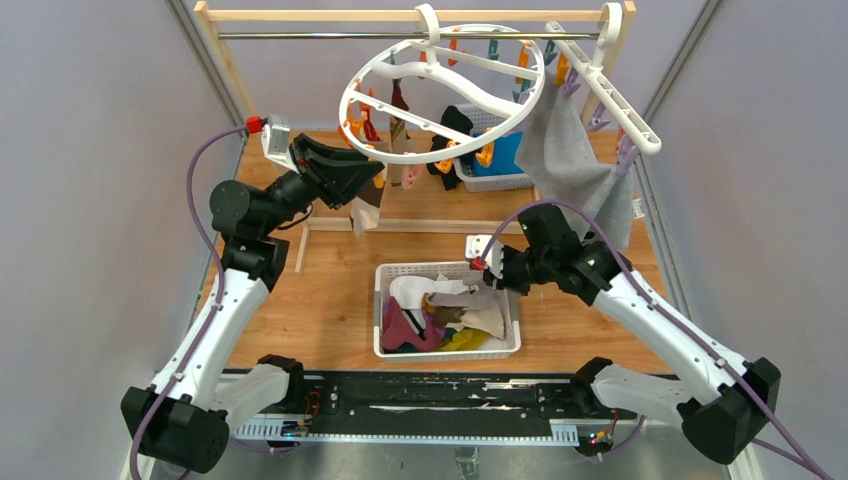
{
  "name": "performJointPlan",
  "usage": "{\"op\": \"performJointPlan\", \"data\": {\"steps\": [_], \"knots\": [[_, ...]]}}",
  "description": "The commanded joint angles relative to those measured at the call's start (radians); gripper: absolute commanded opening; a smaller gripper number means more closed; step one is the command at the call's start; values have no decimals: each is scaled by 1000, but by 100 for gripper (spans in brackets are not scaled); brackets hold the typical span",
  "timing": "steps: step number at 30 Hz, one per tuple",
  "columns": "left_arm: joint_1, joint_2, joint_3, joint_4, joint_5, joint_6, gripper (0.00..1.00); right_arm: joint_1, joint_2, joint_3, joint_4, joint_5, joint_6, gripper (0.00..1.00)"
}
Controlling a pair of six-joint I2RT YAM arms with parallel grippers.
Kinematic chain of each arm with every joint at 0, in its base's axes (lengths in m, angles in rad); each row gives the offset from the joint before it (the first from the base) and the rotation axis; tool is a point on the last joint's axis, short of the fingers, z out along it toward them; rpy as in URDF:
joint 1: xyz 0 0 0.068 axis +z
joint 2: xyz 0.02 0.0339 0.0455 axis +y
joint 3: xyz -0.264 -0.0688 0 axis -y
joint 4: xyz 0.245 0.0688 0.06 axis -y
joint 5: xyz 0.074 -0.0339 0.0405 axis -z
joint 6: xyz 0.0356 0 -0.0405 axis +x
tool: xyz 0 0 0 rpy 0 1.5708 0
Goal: Remove the socks clipped to the hanger
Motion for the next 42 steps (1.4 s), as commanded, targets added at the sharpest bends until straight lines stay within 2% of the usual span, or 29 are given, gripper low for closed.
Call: {"op": "performJointPlan", "data": {"steps": [1, 3, 5, 8, 11, 14, 21, 27, 34, 37, 39, 42], "knots": [[9, -28, -8, 3, 28, 33, 33, -2, 67, -38, -119, 158, -78, 14], [9, -32, -11, 2, 31, 38, 33, 8, 86, -51, -109, 160, -77, 23], [8, -36, -14, -1, 34, 48, 33, 16, 93, -48, -94, 148, -58, 38], [8, -40, -19, -16, 40, 65, 33, 19, 80, -21, -82, 123, -37, 55], [8, -42, -28, -23, 46, 84, 35, 19, 56, 18, -82, 109, -31, 69], [8, -46, -42, -23, 63, 106, 35, 19, 26, 55, -85, 103, -28, 75], [6, -67, -38, -55, 156, 182, 41, 18, 22, 85, -73, 78, -23, 76], [5, -88, -15, -210, 256, 294, 52, 18, 51, 82, -67, 81, -22, 76], [-8, -102, -11, -236, 270, 296, 55, 18, 72, 101, -57, 61, -1, 76], [-9, -116, 48, -489, 188, 474, 60, 17, 77, 97, -57, 52, 5, 76], [-9, -120, 120, -732, 59, 673, 65, 18, 73, 92, -57, 53, 5, 76], [-6, -146, 157, -921, -184, 863, 73, 18, 59, 82, -53, 54, 3, 76]]}}
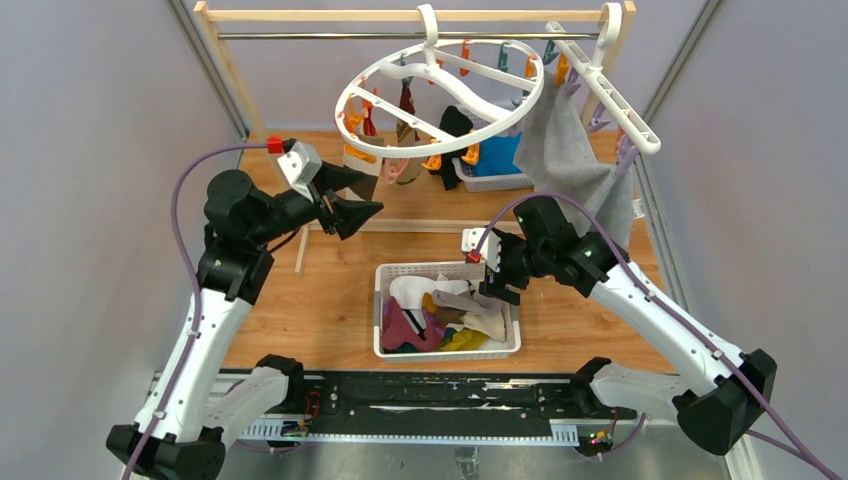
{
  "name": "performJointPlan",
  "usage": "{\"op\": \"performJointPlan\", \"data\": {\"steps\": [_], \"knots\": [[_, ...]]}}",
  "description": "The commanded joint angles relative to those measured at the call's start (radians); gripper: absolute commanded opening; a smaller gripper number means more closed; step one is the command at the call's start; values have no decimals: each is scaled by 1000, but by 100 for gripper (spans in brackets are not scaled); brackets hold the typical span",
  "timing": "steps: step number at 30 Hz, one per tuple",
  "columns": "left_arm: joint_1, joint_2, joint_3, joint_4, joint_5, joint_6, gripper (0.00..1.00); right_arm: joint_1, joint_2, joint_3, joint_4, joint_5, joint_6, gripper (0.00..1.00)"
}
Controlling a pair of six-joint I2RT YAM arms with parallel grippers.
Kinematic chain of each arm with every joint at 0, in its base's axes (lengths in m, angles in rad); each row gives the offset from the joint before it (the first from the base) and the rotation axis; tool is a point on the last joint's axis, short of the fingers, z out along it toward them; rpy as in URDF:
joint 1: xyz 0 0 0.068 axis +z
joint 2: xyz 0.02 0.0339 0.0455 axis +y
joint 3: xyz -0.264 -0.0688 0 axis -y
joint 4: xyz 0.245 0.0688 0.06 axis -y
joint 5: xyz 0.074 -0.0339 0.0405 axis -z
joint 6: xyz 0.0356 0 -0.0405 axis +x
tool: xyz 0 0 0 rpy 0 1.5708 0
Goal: Remove the socks clipped to the hanger
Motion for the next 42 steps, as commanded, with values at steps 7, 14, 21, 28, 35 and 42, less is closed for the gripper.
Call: {"op": "performJointPlan", "data": {"steps": [7, 14, 21, 28, 35, 42], "knots": [[32, -79, 16, -361, -599, 382, 79, 10, -19, -11, 32, -36, 13, 76], [96, 20, 28, -228, -576, 363, 82, 10, -29, -18, 34, -45, 14, 76], [144, 186, 83, -75, -393, 235, 82, 11, -63, -44, 34, -37, 11, 76], [145, 154, 12, 58, -332, 168, 82, 10, -92, -61, 37, -35, 14, 76], [147, 158, 13, 77, -276, 116, 79, 11, -81, -64, 42, -52, 33, 76], [146, 62, -40, 65, -270, 142, 77, 11, -89, -65, 42, -39, 30, 76]]}}
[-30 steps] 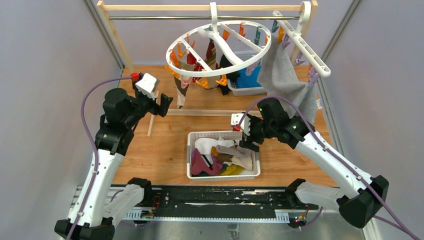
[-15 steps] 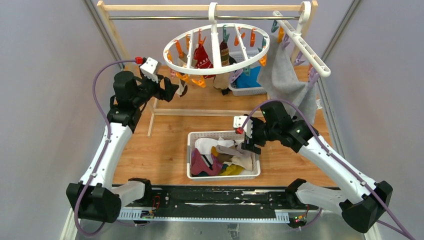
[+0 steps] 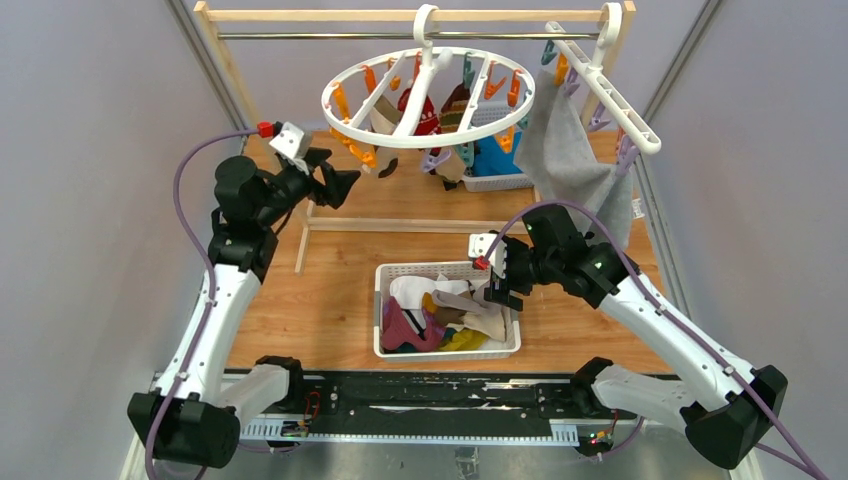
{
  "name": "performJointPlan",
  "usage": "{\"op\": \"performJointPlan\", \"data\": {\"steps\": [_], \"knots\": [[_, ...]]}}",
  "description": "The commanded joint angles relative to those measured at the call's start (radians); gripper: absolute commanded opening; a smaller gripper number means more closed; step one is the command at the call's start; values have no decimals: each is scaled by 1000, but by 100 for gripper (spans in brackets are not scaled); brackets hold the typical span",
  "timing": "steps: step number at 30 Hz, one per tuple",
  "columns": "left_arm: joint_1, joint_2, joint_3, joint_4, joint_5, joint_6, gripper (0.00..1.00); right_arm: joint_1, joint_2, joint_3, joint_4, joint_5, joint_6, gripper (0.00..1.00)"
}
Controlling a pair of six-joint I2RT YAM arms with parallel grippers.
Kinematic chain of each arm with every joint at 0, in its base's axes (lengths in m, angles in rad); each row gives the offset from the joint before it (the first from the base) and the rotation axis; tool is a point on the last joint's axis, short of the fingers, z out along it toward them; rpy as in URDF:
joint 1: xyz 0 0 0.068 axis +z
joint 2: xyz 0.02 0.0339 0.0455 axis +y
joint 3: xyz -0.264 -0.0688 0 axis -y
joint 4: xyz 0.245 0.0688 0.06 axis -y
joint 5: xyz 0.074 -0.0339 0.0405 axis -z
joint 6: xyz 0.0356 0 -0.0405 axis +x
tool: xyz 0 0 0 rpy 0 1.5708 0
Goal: Remove the socks clipped to the hanger
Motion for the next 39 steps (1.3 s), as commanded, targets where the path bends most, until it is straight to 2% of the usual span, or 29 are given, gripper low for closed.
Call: {"op": "performJointPlan", "data": {"steps": [1, 8, 13, 18, 24, 28, 34, 39], "knots": [[9, -87, -32, 30, 26, 14, 77, 10, -6, -10, 12, -9, 13, 76], [8, -175, -30, -127, -11, 124, 77, 11, 9, 10, 13, -12, 24, 76], [8, -157, 44, -202, -92, 152, 80, 10, 27, 20, 12, -18, 30, 76], [9, -73, 159, -206, -42, 114, 83, 11, 43, 26, 11, -28, 37, 76], [7, 5, 255, -140, 117, 11, 83, 10, 40, 15, 11, -27, 36, 76], [7, 45, 300, -104, 122, -51, 76, 11, 34, 6, 15, -28, 34, 76], [3, 60, 295, -30, 247, -174, 51, 10, 21, -7, 18, -25, 32, 76], [-52, 10, 275, -50, 251, -182, 36, 10, 14, -15, 22, -22, 32, 76]]}}
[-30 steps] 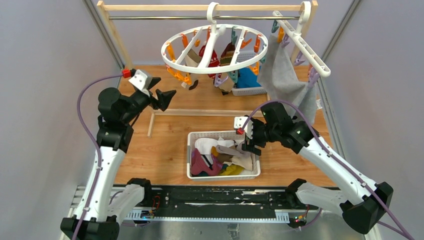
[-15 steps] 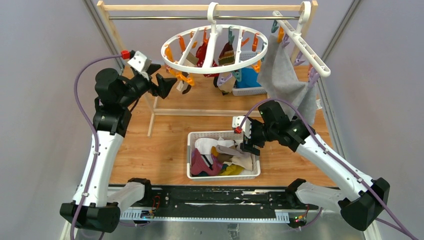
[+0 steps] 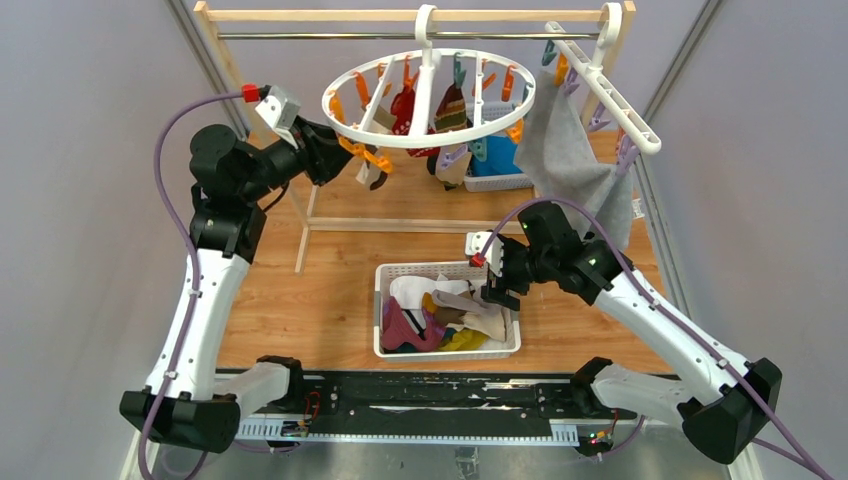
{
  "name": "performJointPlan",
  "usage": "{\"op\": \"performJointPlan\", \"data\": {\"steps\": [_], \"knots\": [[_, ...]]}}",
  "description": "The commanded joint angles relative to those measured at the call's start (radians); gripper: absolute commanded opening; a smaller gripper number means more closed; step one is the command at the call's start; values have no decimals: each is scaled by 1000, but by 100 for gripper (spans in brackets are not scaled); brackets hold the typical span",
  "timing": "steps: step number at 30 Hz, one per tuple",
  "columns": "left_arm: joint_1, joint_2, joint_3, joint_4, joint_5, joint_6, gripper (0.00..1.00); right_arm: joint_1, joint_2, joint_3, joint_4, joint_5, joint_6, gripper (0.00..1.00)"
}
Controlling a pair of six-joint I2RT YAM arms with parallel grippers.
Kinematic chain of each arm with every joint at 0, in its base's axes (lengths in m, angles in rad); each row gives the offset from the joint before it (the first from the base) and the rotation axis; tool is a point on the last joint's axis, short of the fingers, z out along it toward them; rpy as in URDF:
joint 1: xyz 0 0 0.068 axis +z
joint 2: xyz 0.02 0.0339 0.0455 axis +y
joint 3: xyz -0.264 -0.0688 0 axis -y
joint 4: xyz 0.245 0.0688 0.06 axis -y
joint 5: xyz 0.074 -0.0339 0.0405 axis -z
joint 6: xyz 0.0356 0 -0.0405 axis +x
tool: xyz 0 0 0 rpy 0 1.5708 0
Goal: Remove the socks clipped to the hanger
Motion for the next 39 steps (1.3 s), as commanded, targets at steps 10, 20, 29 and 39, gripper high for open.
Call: {"op": "performJointPlan", "data": {"steps": [10, 20, 29, 39], "knots": [[-267, -107, 36, -143, -42, 87, 27, 8, -9, -12, 15, -9, 13, 76], [-535, 20, 173, -315, -144, 266, 33, -23, 66, 36, -13, -20, 25, 76], [-642, -7, 137, -411, -168, 445, 76, -44, 116, 65, -25, -25, 31, 76], [-605, -213, -8, -651, -552, 763, 89, -47, 120, 65, -27, -33, 28, 76]]}}
